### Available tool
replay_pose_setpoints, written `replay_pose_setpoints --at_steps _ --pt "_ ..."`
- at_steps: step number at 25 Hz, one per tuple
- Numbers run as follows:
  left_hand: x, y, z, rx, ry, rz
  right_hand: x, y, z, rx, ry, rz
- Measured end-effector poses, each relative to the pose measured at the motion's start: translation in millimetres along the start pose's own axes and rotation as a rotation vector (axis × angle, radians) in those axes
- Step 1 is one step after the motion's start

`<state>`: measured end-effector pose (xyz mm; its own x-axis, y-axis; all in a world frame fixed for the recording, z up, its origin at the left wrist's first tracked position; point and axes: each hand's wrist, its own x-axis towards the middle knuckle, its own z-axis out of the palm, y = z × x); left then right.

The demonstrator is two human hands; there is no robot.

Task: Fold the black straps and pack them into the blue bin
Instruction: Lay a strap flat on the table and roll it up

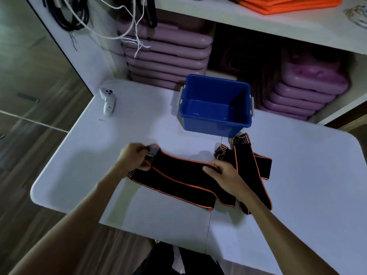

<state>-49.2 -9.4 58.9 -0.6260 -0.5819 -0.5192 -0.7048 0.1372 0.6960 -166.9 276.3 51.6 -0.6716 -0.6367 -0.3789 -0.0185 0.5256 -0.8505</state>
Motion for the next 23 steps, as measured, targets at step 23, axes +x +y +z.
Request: replay_pose_setpoints --at_steps 23 --pt "34 -86 -48 0.410 0.313 0.148 -23 21 63 -1.170 -0.193 -0.113"
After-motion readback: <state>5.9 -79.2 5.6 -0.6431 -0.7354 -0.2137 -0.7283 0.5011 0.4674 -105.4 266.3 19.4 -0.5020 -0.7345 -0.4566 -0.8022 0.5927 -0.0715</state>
